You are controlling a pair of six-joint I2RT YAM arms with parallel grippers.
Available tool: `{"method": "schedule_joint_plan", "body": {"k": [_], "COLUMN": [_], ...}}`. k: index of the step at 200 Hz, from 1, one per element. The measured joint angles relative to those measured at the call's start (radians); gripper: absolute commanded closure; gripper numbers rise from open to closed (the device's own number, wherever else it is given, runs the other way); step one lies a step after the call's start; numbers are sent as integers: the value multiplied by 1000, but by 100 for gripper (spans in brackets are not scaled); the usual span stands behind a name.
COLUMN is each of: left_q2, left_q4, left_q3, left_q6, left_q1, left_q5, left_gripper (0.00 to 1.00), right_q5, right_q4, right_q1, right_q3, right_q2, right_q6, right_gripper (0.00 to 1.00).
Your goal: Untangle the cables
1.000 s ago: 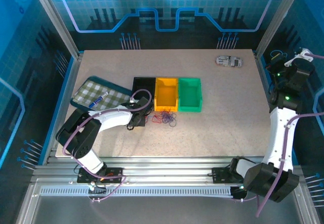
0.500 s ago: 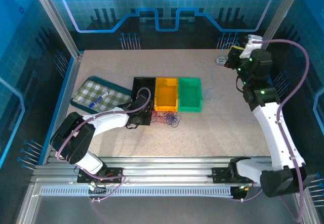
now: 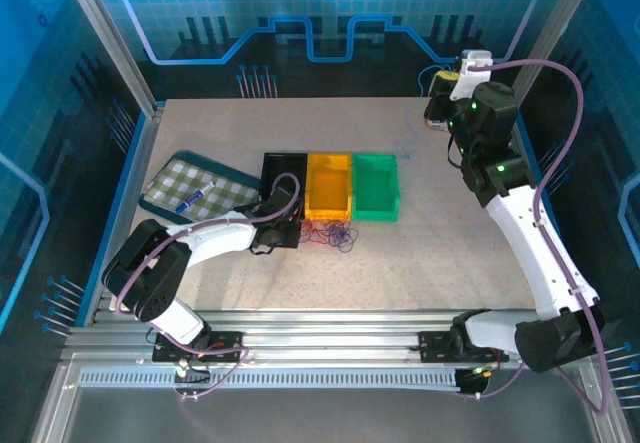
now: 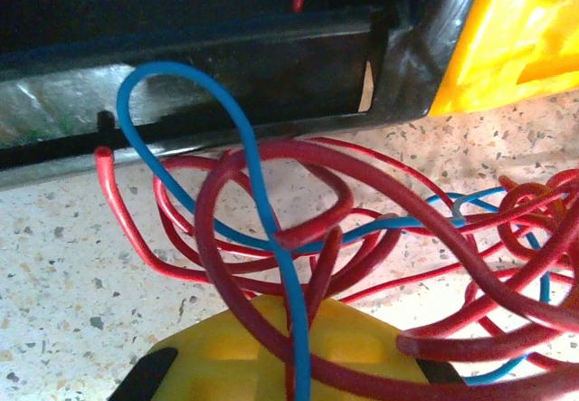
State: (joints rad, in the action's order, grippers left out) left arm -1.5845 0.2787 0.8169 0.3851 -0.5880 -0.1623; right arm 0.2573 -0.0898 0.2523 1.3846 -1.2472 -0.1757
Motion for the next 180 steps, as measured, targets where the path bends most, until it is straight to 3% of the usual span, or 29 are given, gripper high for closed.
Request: {"method": "schedule_joint_plan", "body": {"k": [95, 180], "left_q2": [-40, -40], "left_q4": [4, 13], "left_q3": [30, 39], "left_q6": [0, -3], "left_q1": [0, 0], "left_q5": [0, 0], "left_gripper": [100, 100], "right_q5": [-33, -40], "right_q4": [60, 21], "right_q1": [29, 88], "right_q3": [13, -171], "right_q2": [5, -55], "right_q6": [18, -114], "right_gripper": [100, 100]}}
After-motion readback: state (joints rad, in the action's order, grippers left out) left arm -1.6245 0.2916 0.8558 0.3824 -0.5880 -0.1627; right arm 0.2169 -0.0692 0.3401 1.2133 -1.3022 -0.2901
